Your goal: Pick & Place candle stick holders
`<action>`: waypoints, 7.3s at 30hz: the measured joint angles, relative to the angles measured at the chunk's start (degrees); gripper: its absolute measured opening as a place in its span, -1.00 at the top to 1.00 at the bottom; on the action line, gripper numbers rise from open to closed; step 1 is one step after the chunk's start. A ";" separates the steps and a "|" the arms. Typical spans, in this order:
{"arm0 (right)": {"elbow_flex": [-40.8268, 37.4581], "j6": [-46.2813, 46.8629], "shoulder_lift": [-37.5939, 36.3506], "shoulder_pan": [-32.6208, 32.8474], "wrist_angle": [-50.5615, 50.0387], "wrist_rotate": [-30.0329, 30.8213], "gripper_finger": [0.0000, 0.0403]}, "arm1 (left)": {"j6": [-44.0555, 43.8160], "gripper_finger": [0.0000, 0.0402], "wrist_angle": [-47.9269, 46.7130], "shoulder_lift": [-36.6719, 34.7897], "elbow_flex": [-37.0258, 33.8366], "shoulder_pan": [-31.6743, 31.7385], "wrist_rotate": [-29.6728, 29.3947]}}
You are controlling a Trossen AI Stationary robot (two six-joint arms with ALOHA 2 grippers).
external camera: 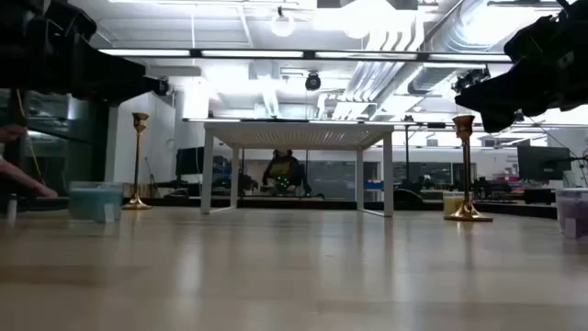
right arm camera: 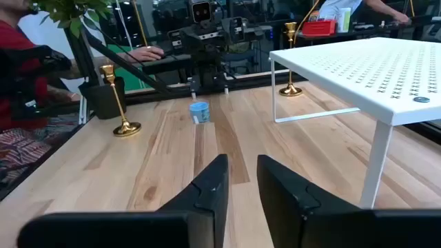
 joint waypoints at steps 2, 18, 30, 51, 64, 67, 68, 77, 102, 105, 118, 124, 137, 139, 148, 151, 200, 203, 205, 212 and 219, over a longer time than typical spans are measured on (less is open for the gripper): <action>0.00 0.00 0.00 0.00 -0.02 -0.02 0.64 | 0.01 -0.44 0.00 0.00 -0.02 0.00 0.00; 0.00 0.00 0.00 -0.02 0.00 -0.01 0.64 | 0.01 -0.44 0.00 0.01 -0.01 0.00 0.00; 0.00 0.00 0.00 -0.01 -0.01 0.00 0.64 | 0.00 -0.44 0.00 0.00 -0.01 0.00 0.00; -0.01 0.00 0.00 -0.02 0.00 0.00 0.64 | -0.01 -0.44 0.00 0.00 -0.02 0.00 0.00; 0.00 0.00 -0.01 0.00 -0.01 0.00 0.64 | 0.00 -0.44 0.00 0.00 -0.02 0.00 0.00; 0.00 0.00 0.00 0.00 -0.02 0.00 0.64 | 0.01 -0.44 0.00 0.02 0.00 0.00 0.00; 0.00 0.00 0.00 0.00 0.00 -0.02 0.64 | 0.00 -0.44 0.00 0.00 -0.01 0.00 0.00; 0.00 1.85 0.00 0.00 1.34 0.24 0.64 | -0.01 -0.44 0.00 0.00 -0.01 0.00 0.00; 7.91 18.55 0.06 -0.02 5.48 -19.58 0.64 | 0.00 -0.44 0.00 0.01 -0.01 0.00 0.01; 12.98 16.87 0.98 -0.11 1.32 -15.64 0.64 | 0.00 -0.44 -0.01 0.01 -0.01 0.00 0.00; 48.81 11.50 20.32 -0.11 -45.10 12.38 0.64 | 0.00 -0.44 0.00 0.01 -0.01 0.00 0.00; 61.94 8.66 31.19 -0.51 -57.61 23.76 0.64 | 0.00 -0.44 0.00 0.01 -0.01 0.00 0.00; 82.29 -6.88 52.42 -16.50 -63.39 28.00 0.64 | 0.00 -0.44 0.00 0.02 0.00 0.00 0.00; 84.95 -9.25 55.63 -20.53 -63.96 28.02 0.64 | -0.01 -0.44 0.00 0.00 0.00 0.00 0.00; 94.88 -17.48 71.52 -40.72 -67.00 25.31 0.64 | -0.01 -0.44 0.00 0.00 0.00 0.00 0.02; 97.26 -19.24 77.07 -46.63 -67.21 19.71 0.64 | 0.01 -0.44 0.00 0.01 -0.01 0.00 0.00; 63.88 -46.51 87.52 -52.97 -59.96 5.38 -0.06 | -0.01 -0.44 0.00 0.00 -0.02 0.00 0.02; 62.34 -46.43 87.52 -52.96 -57.82 5.18 -0.04 | 0.00 -0.44 0.00 0.02 -0.01 0.00 0.00; 61.80 -45.89 87.52 -52.96 -56.99 4.47 -0.01 | 0.00 -0.44 0.00 0.01 0.00 0.00 0.00; 59.34 -44.84 87.50 -52.96 -53.09 2.78 0.05 | -0.01 -0.44 0.00 0.00 0.00 0.00 0.00; 59.04 -44.78 87.51 -52.98 -50.90 2.76 0.12 | 0.00 -0.44 0.00 0.00 -0.01 0.00 0.00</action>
